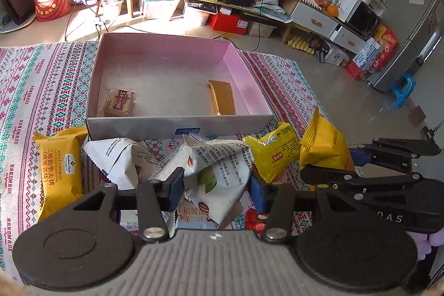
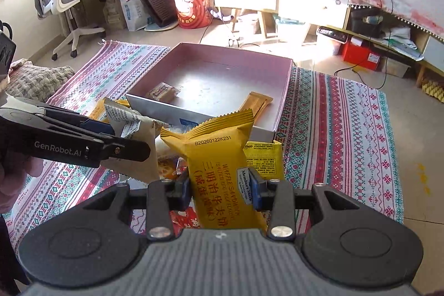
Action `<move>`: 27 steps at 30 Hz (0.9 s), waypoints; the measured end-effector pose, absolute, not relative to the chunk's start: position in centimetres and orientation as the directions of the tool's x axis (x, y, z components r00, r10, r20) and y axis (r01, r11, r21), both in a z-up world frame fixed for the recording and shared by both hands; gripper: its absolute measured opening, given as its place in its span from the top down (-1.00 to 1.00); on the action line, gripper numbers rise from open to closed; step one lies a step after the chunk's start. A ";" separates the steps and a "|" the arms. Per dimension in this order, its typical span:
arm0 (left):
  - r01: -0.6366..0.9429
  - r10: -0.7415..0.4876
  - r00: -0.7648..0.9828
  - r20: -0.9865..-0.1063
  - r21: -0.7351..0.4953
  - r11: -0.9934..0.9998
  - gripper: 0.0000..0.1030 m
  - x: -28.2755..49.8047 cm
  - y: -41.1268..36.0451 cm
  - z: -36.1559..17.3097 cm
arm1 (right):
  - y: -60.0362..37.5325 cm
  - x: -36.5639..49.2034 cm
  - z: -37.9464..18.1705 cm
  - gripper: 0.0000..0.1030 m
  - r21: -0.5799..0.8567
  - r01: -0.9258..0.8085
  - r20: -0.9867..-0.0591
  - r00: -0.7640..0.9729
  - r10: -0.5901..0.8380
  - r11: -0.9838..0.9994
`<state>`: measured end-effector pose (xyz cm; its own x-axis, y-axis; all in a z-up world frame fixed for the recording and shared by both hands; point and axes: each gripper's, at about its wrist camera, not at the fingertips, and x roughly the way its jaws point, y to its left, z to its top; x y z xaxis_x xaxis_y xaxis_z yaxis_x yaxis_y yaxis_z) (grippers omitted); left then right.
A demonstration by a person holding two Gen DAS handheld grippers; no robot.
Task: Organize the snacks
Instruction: 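Lift both held packets and carry them over the pink box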
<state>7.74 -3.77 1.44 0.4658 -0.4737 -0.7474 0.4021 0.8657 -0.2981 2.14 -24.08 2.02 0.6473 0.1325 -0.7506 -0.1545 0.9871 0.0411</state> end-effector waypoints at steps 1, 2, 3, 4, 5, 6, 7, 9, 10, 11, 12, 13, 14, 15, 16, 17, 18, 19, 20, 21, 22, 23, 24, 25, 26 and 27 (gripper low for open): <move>0.396 -0.472 0.473 -0.744 -0.299 0.868 -0.07 7.9 -3.5 1.5 | -24.1 2.4 2.2 0.29 0.043 -0.149 -0.748 0.651 0.131 0.988; 0.390 -0.471 0.478 -0.742 -0.301 0.870 -0.07 8.1 -3.3 1.6 | -24.0 2.7 2.3 0.29 0.044 -0.143 -0.746 0.654 0.128 0.989; 0.384 -0.470 0.482 -0.739 -0.304 0.872 -0.07 8.3 -3.2 1.6 | -24.0 3.0 2.4 0.29 0.046 -0.137 -0.744 0.656 0.126 0.989; 0.376 -0.469 0.489 -0.736 -0.307 0.874 -0.07 8.5 -3.0 1.7 | -24.0 3.2 2.5 0.29 0.050 -0.130 -0.742 0.659 0.124 0.990; 0.368 -0.467 0.494 -0.733 -0.310 0.876 -0.07 8.6 -2.8 1.7 | -24.0 3.5 2.6 0.29 0.055 -0.123 -0.741 0.660 0.123 0.991; 0.362 -0.465 0.501 -0.730 -0.312 0.879 -0.07 8.8 -2.6 1.8 | -23.9 3.7 2.6 0.29 0.059 -0.118 -0.740 0.661 0.122 0.991; 0.353 -0.460 0.509 -0.727 -0.311 0.882 -0.07 8.9 -2.5 1.8 | -23.9 4.1 2.7 0.29 0.063 -0.111 -0.739 0.663 0.122 0.992; 0.341 -0.451 0.525 -0.722 -0.308 0.888 -0.07 9.2 -2.2 1.9 | -23.8 4.7 2.8 0.29 0.070 -0.100 -0.737 0.665 0.119 0.992; 0.334 -0.446 0.534 -0.718 -0.306 0.892 -0.07 9.2 -2.0 2.0 | -23.8 4.9 2.8 0.29 0.075 -0.094 -0.737 0.665 0.119 0.993; 0.328 -0.441 0.541 -0.716 -0.304 0.895 -0.07 9.4 -1.7 2.0 | -23.7 5.3 2.8 0.29 0.083 -0.085 -0.737 0.665 0.119 0.993; 0.321 -0.436 0.546 -0.715 -0.302 0.898 -0.07 9.5 -1.6 2.0 | -23.7 5.5 2.8 0.29 0.089 -0.079 -0.738 0.665 0.119 0.993; 0.313 -0.430 0.555 -0.712 -0.300 0.901 -0.07 9.8 -1.4 2.0 | -23.7 5.8 2.8 0.29 0.095 -0.072 -0.738 0.665 0.118 0.993; 0.306 -0.425 0.563 -0.709 -0.299 0.904 -0.07 9.8 -1.2 2.0 | -23.7 6.0 2.8 0.29 0.098 -0.067 -0.738 0.665 0.117 0.993; 0.300 -0.419 0.570 -0.707 -0.296 0.907 -0.07 10.0 -1.1 2.0 | -23.7 6.3 2.8 0.29 0.101 -0.059 -0.737 0.666 0.115 0.993; 0.294 -0.412 0.578 -0.704 -0.291 0.910 -0.07 10.2 -1.0 1.9 | -23.6 6.4 2.8 0.29 0.105 -0.053 -0.737 0.667 0.114 0.993; 0.283 -0.399 0.591 -0.701 -0.283 0.916 -0.07 10.3 -0.7 1.9 | -23.6 6.7 2.8 0.29 0.113 -0.046 -0.736 0.667 0.115 0.993; 0.272 -0.389 0.600 -0.699 -0.279 0.921 -0.07 10.5 -0.5 1.8 | -23.6 6.9 2.7 0.29 0.120 -0.039 -0.735 0.668 0.116 0.992; 0.258 -0.380 0.606 -0.699 -0.279 0.925 -0.07 10.9 -0.2 1.8 | -23.7 7.2 2.6 0.29 0.128 -0.031 -0.733 0.670 0.115 0.991; 0.248 -0.375 0.610 -0.698 -0.281 0.927 -0.07 11.1 0.1 1.6 | -23.7 7.4 2.6 0.29 0.131 -0.026 -0.732 0.672 0.114 0.991; 0.233 -0.367 0.615 -0.698 -0.284 0.930 -0.07 11.6 0.5 1.5 | -23.6 7.8 2.5 0.29 0.132 -0.018 -0.729 0.675 0.109 0.991; 0.221 -0.360 0.620 -0.697 -0.285 0.933 -0.07 11.9 0.7 1.4 | -23.6 8.1 2.4 0.29 0.133 -0.011 -0.728 0.678 0.105 0.991; 0.211 -0.353 0.625 -0.696 -0.284 0.935 -0.07 12.1 0.9 1.4 | -23.4 8.4 2.3 0.29 0.135 -0.001 -0.726 0.681 0.099 0.991; 0.202 -0.346 0.629 -0.696 -0.283 0.938 -0.07 12.4 1.0 1.3 | -23.5 8.7 2.2 0.29 0.138 0.007 -0.724 0.684 0.096 0.990; 0.195 -0.339 0.634 -0.695 -0.280 0.940 -0.07 12.7 1.0 1.3 | -23.5 8.9 2.1 0.29 0.141 0.013 -0.721 0.687 0.093 0.990; 0.189 -0.332 0.639 -0.695 -0.276 0.942 -0.07 13.0 1.0 1.2 | -23.5 9.2 2.0 0.29 0.143 0.019 -0.716 0.692 0.090 0.990; 0.185 -0.325 0.642 -0.694 -0.271 0.945 -0.07 13.2 0.9 1.2 | -23.5 9.6 1.9 0.29 0.146 0.026 -0.710 0.699 0.087 0.989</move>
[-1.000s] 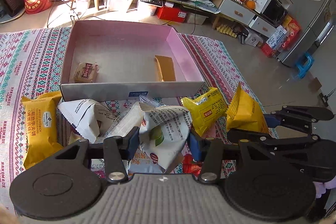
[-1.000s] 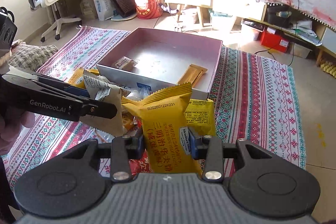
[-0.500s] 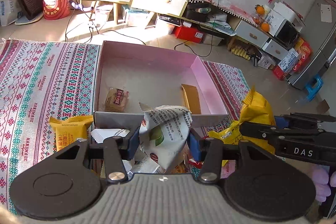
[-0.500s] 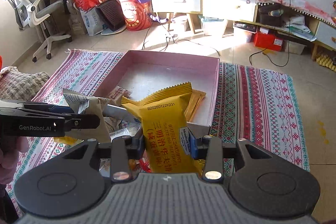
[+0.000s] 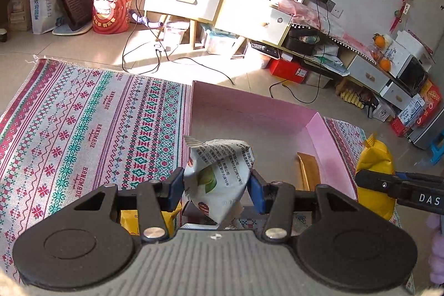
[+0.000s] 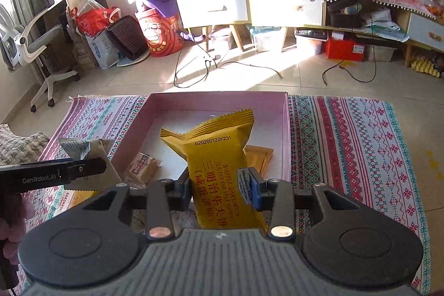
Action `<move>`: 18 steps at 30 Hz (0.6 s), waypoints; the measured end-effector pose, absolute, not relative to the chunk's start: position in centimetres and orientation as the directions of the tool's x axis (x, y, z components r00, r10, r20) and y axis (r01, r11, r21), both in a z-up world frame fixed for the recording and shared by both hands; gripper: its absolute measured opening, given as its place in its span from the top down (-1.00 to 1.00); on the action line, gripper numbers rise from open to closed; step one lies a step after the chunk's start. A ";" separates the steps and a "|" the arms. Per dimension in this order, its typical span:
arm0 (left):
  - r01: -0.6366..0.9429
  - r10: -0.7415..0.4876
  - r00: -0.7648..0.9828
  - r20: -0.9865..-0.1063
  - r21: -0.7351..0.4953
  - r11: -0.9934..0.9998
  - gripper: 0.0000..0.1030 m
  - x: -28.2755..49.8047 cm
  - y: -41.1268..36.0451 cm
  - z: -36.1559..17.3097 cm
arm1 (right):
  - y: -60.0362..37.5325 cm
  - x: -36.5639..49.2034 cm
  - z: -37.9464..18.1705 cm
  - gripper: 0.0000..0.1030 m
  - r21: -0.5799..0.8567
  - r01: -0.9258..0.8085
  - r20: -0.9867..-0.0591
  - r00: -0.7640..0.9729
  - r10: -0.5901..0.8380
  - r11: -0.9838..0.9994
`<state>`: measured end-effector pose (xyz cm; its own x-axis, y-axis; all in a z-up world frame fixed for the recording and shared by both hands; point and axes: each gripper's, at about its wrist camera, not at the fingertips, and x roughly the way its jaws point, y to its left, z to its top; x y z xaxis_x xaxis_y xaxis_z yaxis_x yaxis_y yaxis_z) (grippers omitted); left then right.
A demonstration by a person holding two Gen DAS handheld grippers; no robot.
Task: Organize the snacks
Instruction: 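Lift both held packets and carry them over the pink box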
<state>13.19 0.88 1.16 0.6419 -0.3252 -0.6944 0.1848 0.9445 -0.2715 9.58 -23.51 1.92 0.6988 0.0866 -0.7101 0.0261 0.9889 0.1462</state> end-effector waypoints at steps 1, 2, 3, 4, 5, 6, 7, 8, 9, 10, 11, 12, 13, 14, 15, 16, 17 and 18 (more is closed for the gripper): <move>0.183 -0.321 0.646 -0.693 -0.267 0.946 -0.07 13.5 0.7 1.2 | -23.5 10.0 1.8 0.29 0.151 0.035 -0.706 0.704 0.083 0.988; 0.184 -0.320 0.649 -0.690 -0.266 0.946 -0.07 13.8 0.5 1.1 | -23.6 10.4 1.7 0.29 0.155 0.041 -0.705 0.704 0.082 0.987; 0.185 -0.318 0.651 -0.689 -0.262 0.947 -0.07 14.1 0.2 1.2 | -23.6 10.8 1.5 0.29 0.164 0.051 -0.706 0.703 0.081 0.985; 0.192 -0.317 0.651 -0.690 -0.254 0.948 -0.07 14.5 -0.2 1.2 | -23.6 11.3 1.4 0.29 0.172 0.059 -0.707 0.703 0.082 0.983; 0.204 -0.316 0.652 -0.689 -0.241 0.949 -0.07 14.7 -0.6 1.3 | -23.6 11.9 1.4 0.29 0.180 0.063 -0.707 0.703 0.084 0.982; 0.216 -0.316 0.653 -0.688 -0.230 0.949 -0.07 14.8 -1.0 1.4 | -23.6 12.3 1.4 0.29 0.186 0.067 -0.705 0.704 0.086 0.980; 0.235 -0.317 0.653 -0.688 -0.215 0.948 -0.07 15.2 -1.5 1.2 | -23.6 12.8 1.3 0.29 0.190 0.070 -0.705 0.704 0.086 0.979; 0.246 -0.320 0.651 -0.688 -0.207 0.947 -0.07 15.5 -1.9 1.1 | -23.6 13.2 1.2 0.29 0.191 0.075 -0.707 0.703 0.084 0.979; 0.253 -0.324 0.648 -0.689 -0.206 0.945 -0.07 15.7 -2.2 1.0 | -23.6 13.6 1.2 0.29 0.192 0.079 -0.708 0.702 0.083 0.978; 0.260 -0.331 0.642 -0.692 -0.210 0.942 -0.07 16.0 -2.6 0.7 | -23.6 14.1 1.0 0.29 0.194 0.085 -0.709 0.701 0.079 0.977; 0.265 -0.337 0.635 -0.695 -0.213 0.940 -0.07 16.4 -2.8 0.4 | -23.7 14.5 0.9 0.29 0.196 0.094 -0.711 0.699 0.076 0.976; 0.269 -0.340 0.630 -0.698 -0.215 0.939 -0.07 16.8 -3.1 0.0 | -23.8 15.0 0.7 0.29 0.196 0.102 -0.714 0.696 0.071 0.975; 0.273 -0.343 0.625 -0.701 -0.216 0.938 -0.07 17.1 -3.4 -0.3 | -23.9 15.5 0.4 0.29 0.198 0.113 -0.719 0.692 0.066 0.974; 0.276 -0.347 0.622 -0.702 -0.218 0.936 -0.07 17.4 -3.7 -0.5 | -24.0 15.9 0.2 0.29 0.200 0.121 -0.724 0.687 0.063 0.972; 0.280 -0.354 0.615 -0.704 -0.224 0.933 -0.07 17.7 -3.9 -0.9 | -24.2 16.4 -0.2 0.29 0.206 0.133 -0.729 0.682 0.062 0.969; 0.285 -0.362 0.606 -0.708 -0.232 0.930 -0.07 18.1 -4.1 -1.2 | -24.4 16.8 -0.5 0.29 0.212 0.143 -0.734 0.677 0.061 0.967; 0.288 -0.367 0.599 -0.712 -0.237 0.928 -0.08 18.3 -4.3 -1.5 | -24.5 17.0 -0.8 0.29 0.215 0.150 -0.738 0.672 0.060 0.965; 0.289 -0.373 0.589 -0.717 -0.244 0.926 -0.08 18.7 -4.4 -1.8 | -24.6 17.2 -1.0 0.29 0.215 0.155 -0.743 0.667 0.058 0.964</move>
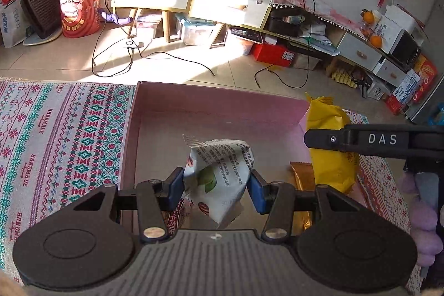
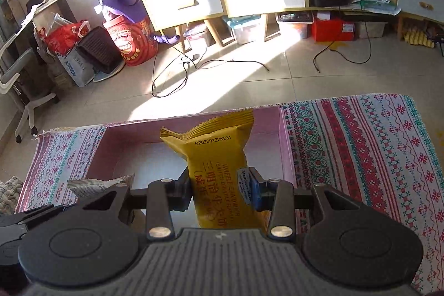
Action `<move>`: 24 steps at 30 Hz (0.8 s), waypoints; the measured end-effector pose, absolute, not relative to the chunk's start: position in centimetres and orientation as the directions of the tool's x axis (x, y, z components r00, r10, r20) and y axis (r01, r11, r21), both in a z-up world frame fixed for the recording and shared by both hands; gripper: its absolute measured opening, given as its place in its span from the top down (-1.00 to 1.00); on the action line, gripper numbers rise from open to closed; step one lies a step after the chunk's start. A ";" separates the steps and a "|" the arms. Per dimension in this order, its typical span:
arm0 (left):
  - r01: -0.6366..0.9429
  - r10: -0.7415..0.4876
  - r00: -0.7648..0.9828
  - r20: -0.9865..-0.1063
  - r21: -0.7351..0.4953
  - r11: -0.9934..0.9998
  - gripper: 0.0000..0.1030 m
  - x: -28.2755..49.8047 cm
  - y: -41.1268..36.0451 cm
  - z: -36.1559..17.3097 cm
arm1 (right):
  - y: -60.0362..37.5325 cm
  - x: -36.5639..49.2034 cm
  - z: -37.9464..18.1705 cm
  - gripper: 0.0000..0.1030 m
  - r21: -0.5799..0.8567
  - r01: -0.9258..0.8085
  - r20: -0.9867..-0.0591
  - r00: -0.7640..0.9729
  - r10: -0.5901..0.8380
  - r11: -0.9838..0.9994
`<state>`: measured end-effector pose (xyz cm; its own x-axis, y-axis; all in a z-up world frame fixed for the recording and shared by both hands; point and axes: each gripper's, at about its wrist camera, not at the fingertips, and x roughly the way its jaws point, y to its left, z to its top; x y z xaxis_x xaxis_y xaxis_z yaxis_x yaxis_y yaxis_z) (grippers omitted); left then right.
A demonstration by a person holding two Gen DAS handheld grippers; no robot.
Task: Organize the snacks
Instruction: 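Lift both held packets and carry them over the pink box, then open both grippers to drop the packets into the box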
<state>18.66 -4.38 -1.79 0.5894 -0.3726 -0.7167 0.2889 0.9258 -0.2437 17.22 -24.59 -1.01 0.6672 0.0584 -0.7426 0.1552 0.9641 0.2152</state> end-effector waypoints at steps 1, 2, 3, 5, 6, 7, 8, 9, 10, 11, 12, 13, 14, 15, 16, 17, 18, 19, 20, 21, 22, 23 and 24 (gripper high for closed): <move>0.289 -0.377 0.581 -0.721 -0.249 0.924 -0.08 18.9 -4.5 -2.1 | -24.6 17.4 -1.2 0.29 0.213 0.158 -0.746 0.663 0.056 0.964; 0.287 -0.378 0.576 -0.725 -0.253 0.924 -0.08 19.2 -4.6 -2.4 | -24.5 17.5 -1.4 0.29 0.208 0.159 -0.750 0.660 0.053 0.965; 0.287 -0.379 0.576 -0.724 -0.256 0.923 -0.07 19.3 -4.7 -2.5 | -24.4 17.6 -1.6 0.29 0.201 0.160 -0.753 0.656 0.049 0.966; 0.292 -0.383 0.580 -0.719 -0.256 0.922 -0.07 19.5 -4.9 -2.5 | -24.2 17.7 -1.9 0.29 0.189 0.157 -0.759 0.650 0.043 0.969; 0.296 -0.384 0.583 -0.716 -0.253 0.921 -0.08 19.6 -5.0 -2.4 | -24.1 17.7 -2.0 0.29 0.183 0.157 -0.761 0.647 0.039 0.970; 0.302 -0.383 0.585 -0.714 -0.247 0.921 -0.08 19.6 -5.2 -2.4 | -24.0 17.7 -2.1 0.29 0.175 0.156 -0.764 0.645 0.034 0.972; 0.307 -0.381 0.588 -0.713 -0.240 0.921 -0.08 19.6 -5.2 -2.3 | -23.9 17.7 -2.1 0.29 0.168 0.155 -0.765 0.643 0.030 0.973; 0.316 -0.377 0.593 -0.711 -0.226 0.922 -0.08 19.5 -5.4 -2.2 | -23.9 17.8 -2.2 0.28 0.166 0.155 -0.766 0.643 0.028 0.974; 0.323 -0.371 0.600 -0.709 -0.210 0.923 -0.09 19.4 -5.6 -2.1 | -23.9 17.8 -2.2 0.27 0.166 0.154 -0.766 0.643 0.029 0.974; 0.326 -0.364 0.607 -0.707 -0.196 0.925 -0.12 19.3 -5.7 -2.1 | -23.9 17.7 -2.1 0.23 0.168 0.153 -0.765 0.643 0.031 0.974; 0.329 -0.356 0.616 -0.703 -0.181 0.927 -0.20 19.1 -5.8 -2.0 | -23.9 17.7 -2.0 0.20 0.168 0.158 -0.763 0.645 0.026 0.973; 0.333 -0.355 0.621 -0.699 -0.174 0.927 -0.26 19.1 -5.8 -1.9 | -24.0 17.7 -1.9 0.14 0.168 0.161 -0.762 0.647 0.025 0.973; 0.334 -0.354 0.627 -0.694 -0.170 0.927 -0.41 19.0 -5.8 -1.8 | -24.0 17.6 -1.7 0.05 0.167 0.162 -0.760 0.650 0.022 0.973; 0.335 -0.353 0.632 -0.690 -0.168 0.927 -0.51 18.8 -5.8 -1.7 | -23.9 17.5 -1.5 0.01 0.160 0.162 -0.758 0.652 0.016 0.974; 0.338 -0.355 0.637 -0.684 -0.166 0.926 -0.55 18.7 -5.8 -1.5 | -23.9 17.4 -1.4 -0.01 0.151 0.162 -0.758 0.652 0.009 0.975; 0.343 -0.358 0.638 -0.681 -0.165 0.925 -0.60 18.6 -5.8 -1.3 | -23.8 17.3 -1.2 -0.09 0.143 0.161 -0.757 0.653 0.004 0.977; 0.347 -0.361 0.638 -0.680 -0.165 0.923 -0.66 18.5 -5.7 -1.2 | -23.8 17.2 -1.0 -0.18 0.139 0.158 -0.756 0.654 0.001 0.978; 0.353 -0.364 0.635 -0.681 -0.164 0.921 -0.70 18.3 -5.7 -1.1 | -23.8 17.0 -0.8 -0.22 0.136 0.157 -0.754 0.657 -0.001 0.978; 0.358 -0.364 0.634 -0.683 -0.159 0.920 -0.74 18.1 -5.7 -1.0 | -23.8 16.8 -0.7 -0.27 0.134 0.156 -0.751 0.661 -0.003 0.979; 0.362 -0.362 0.634 -0.684 -0.152 0.920 -0.77 17.9 -5.7 -0.8 | -23.8 16.5 -0.5 -0.31 0.132 0.155 -0.748 0.664 -0.005 0.979; 0.369 -0.361 0.633 -0.685 -0.143 0.918 -0.79 17.6 -5.7 -0.7 | -23.8 16.3 -0.3 -0.33 0.130 0.156 -0.746 0.666 -0.007 0.979; 0.373 -0.360 0.633 -0.685 -0.138 0.918 -0.82 17.4 -5.6 -0.6 | -23.9 16.1 -0.1 -0.37 0.128 0.157 -0.745 0.667 -0.009 0.979; 0.376 -0.358 0.634 -0.686 -0.132 0.917 -0.83 17.1 -5.6 -0.5 | -23.9 15.8 0.1 -0.41 0.127 0.159 -0.743 0.669 -0.012 0.979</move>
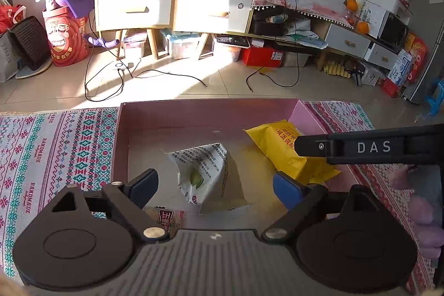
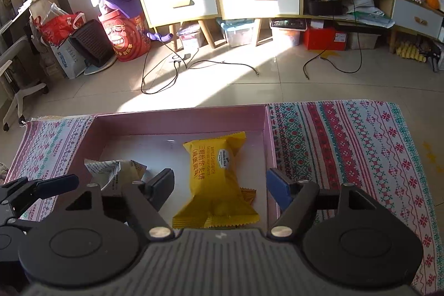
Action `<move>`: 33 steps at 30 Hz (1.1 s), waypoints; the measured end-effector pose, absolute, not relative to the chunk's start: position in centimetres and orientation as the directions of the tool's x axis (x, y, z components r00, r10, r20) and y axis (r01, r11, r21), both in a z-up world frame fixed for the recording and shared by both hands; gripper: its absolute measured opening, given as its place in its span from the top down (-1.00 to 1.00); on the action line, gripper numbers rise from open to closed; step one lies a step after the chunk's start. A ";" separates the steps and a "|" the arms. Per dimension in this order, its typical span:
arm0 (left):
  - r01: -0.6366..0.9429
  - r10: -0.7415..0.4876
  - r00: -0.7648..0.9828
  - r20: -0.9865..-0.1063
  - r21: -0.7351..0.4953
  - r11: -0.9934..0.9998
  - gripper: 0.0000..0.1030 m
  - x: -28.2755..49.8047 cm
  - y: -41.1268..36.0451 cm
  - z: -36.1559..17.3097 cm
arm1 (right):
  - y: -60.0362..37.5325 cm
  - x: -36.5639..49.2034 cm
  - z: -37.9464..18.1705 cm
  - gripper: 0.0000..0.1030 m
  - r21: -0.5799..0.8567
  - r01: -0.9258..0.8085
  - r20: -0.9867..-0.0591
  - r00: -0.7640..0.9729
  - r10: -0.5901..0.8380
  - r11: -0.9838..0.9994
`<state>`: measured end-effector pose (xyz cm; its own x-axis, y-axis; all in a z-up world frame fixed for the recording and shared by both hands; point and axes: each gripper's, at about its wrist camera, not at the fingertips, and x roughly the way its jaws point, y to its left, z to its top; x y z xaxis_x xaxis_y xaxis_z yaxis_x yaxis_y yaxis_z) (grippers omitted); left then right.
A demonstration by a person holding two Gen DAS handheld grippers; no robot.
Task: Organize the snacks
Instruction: 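Open both grippers to drop the packets into the box, then move both grippers back over the remaining snack pile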
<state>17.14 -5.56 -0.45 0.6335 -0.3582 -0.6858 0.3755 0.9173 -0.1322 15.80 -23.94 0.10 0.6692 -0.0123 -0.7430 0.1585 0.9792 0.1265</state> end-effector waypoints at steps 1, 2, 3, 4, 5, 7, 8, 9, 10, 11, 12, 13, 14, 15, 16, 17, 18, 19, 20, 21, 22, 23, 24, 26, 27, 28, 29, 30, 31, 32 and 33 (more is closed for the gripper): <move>0.377 -0.356 0.634 -0.686 -0.127 0.917 -0.84 16.9 -5.5 -0.3 | -24.1 15.5 0.3 -0.42 0.126 0.159 -0.741 0.671 -0.014 0.979; 0.381 -0.354 0.635 -0.687 -0.121 0.917 -0.87 16.6 -5.4 -0.1 | -24.1 15.3 0.5 -0.46 0.126 0.159 -0.738 0.674 -0.015 0.979; 0.383 -0.353 0.635 -0.687 -0.116 0.916 -0.90 16.3 -5.3 0.0 | -24.2 15.0 0.7 -0.48 0.125 0.158 -0.736 0.677 -0.015 0.979; 0.385 -0.352 0.637 -0.686 -0.112 0.916 -0.92 16.0 -5.2 0.2 | -24.2 14.6 1.0 -0.51 0.123 0.158 -0.734 0.679 -0.018 0.980; 0.388 -0.351 0.639 -0.685 -0.107 0.916 -0.94 15.7 -5.0 0.4 | -24.2 14.3 1.2 -0.54 0.120 0.158 -0.732 0.681 -0.020 0.980; 0.390 -0.350 0.641 -0.683 -0.102 0.915 -0.97 15.1 -4.7 0.7 | -24.2 13.7 1.5 -0.57 0.114 0.157 -0.730 0.683 -0.025 0.981; 0.392 -0.350 0.641 -0.683 -0.100 0.915 -0.98 14.8 -4.5 0.9 | -24.1 13.3 1.7 -0.58 0.108 0.155 -0.728 0.685 -0.028 0.982; 0.394 -0.350 0.641 -0.683 -0.099 0.914 -0.99 14.4 -4.3 1.1 | -24.1 13.0 1.8 -0.61 0.105 0.154 -0.727 0.686 -0.030 0.982; 0.396 -0.350 0.641 -0.683 -0.096 0.913 -1.00 14.1 -4.1 1.3 | -24.0 12.7 2.0 -0.62 0.101 0.153 -0.726 0.687 -0.032 0.983; 0.397 -0.347 0.643 -0.682 -0.090 0.913 -1.00 13.8 -3.9 1.4 | -23.9 12.3 2.1 -0.64 0.097 0.151 -0.726 0.687 -0.034 0.984; 0.398 -0.345 0.646 -0.681 -0.085 0.914 -1.00 13.5 -3.9 1.6 | -23.8 11.8 2.2 -0.65 0.095 0.150 -0.727 0.686 -0.034 0.984; 0.400 -0.344 0.647 -0.680 -0.081 0.913 -1.00 13.1 -3.7 1.8 | -23.7 11.4 2.3 -0.66 0.096 0.147 -0.727 0.686 -0.031 0.984; 0.403 -0.342 0.648 -0.680 -0.075 0.912 -1.00 12.7 -3.5 2.0 | -23.6 11.1 2.4 -0.67 0.098 0.146 -0.728 0.685 -0.029 0.984; 0.405 -0.341 0.649 -0.680 -0.071 0.912 -1.00 12.4 -3.4 2.1 | -23.6 10.7 2.5 -0.69 0.100 0.143 -0.729 0.684 -0.025 0.985; 0.406 -0.339 0.649 -0.681 -0.067 0.911 -1.00 11.9 -3.1 2.3 | -23.5 10.2 2.5 -0.69 0.101 0.140 -0.730 0.683 -0.022 0.985; 0.408 -0.339 0.649 -0.681 -0.065 0.911 -1.00 11.7 -3.0 2.4 | -23.4 10.0 2.5 -0.71 0.100 0.139 -0.732 0.681 -0.021 0.985; 0.411 -0.338 0.650 -0.681 -0.060 0.910 -1.00 11.2 -2.7 2.5 | -23.1 9.5 2.6 -0.71 0.097 0.137 -0.735 0.678 -0.022 0.986; 0.412 -0.336 0.651 -0.681 -0.055 0.909 -1.00 10.8 -2.5 2.6 | -22.9 9.2 2.6 -0.72 0.093 0.135 -0.737 0.675 -0.023 0.986; 0.414 -0.333 0.650 -0.683 -0.049 0.909 -1.00 10.5 -2.4 2.7 | -22.8 8.8 2.6 -0.72 0.090 0.134 -0.740 0.672 -0.024 0.987; 0.416 -0.330 0.649 -0.685 -0.044 0.908 -1.00 10.3 -2.3 2.7 | -22.7 8.5 2.6 -0.73 0.089 0.133 -0.742 0.669 -0.023 0.987; 0.418 -0.325 0.649 -0.688 -0.035 0.908 -1.00 9.8 -2.0 2.6 | -22.6 8.1 2.6 -0.74 0.090 0.130 -0.745 0.667 -0.020 0.987; 0.420 -0.320 0.648 -0.692 -0.026 0.907 -1.00 9.4 -1.8 2.5 | -22.4 7.6 2.5 -0.75 0.094 0.125 -0.747 0.664 -0.013 0.988; 0.422 -0.315 0.646 -0.695 -0.019 0.907 -1.00 9.1 -1.6 2.4 | -22.3 7.4 2.4 -0.76 0.096 0.122 -0.749 0.662 -0.008 0.988; 0.427 -0.307 0.639 -0.706 -0.007 0.904 -1.00 8.5 -1.3 2.1 | -22.0 6.4 2.3 -0.78 0.104 0.114 -0.754 0.657 0.004 0.988; 0.428 -0.303 0.634 -0.712 -0.003 0.904 -1.00 8.3 -1.0 1.9 | -22.0 6.1 2.2 -0.79 0.106 0.112 -0.756 0.654 0.007 0.988; 0.426 -0.296 0.628 -0.720 0.000 0.905 -1.00 8.0 -0.7 1.6 | -21.8 5.7 2.1 -0.79 0.108 0.108 -0.759 0.651 0.012 0.988; 0.424 -0.292 0.624 -0.725 0.001 0.905 -1.00 7.8 -0.5 1.4 | -21.8 5.5 1.9 -0.79 0.109 0.105 -0.761 0.649 0.015 0.988; 0.424 -0.288 0.619 -0.730 0.001 0.906 -1.00 7.6 -0.2 1.1 | -21.7 5.1 1.7 -0.80 0.109 0.100 -0.763 0.646 0.018 0.989; 0.422 -0.283 0.613 -0.738 0.003 0.907 -1.00 7.5 0.0 0.8 | -21.5 4.8 1.5 -0.81 0.104 0.095 -0.765 0.644 0.019 0.990; 0.421 -0.279 0.609 -0.742 0.005 0.907 -1.00 7.2 0.3 0.5 | -21.4 4.4 1.3 -0.81 0.096 0.091 -0.769 0.639 0.016 0.991; 0.420 -0.274 0.608 -0.745 0.009 0.907 -1.00 7.1 0.5 0.2 | -21.3 4.2 1.1 -0.81 0.088 0.087 -0.772 0.636 0.012 0.992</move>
<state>7.06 0.54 0.20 0.6082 -0.2742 -0.7449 0.4205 0.9073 0.0093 4.21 -21.28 1.07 0.6356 0.0124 -0.7719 0.0870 0.9924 0.0876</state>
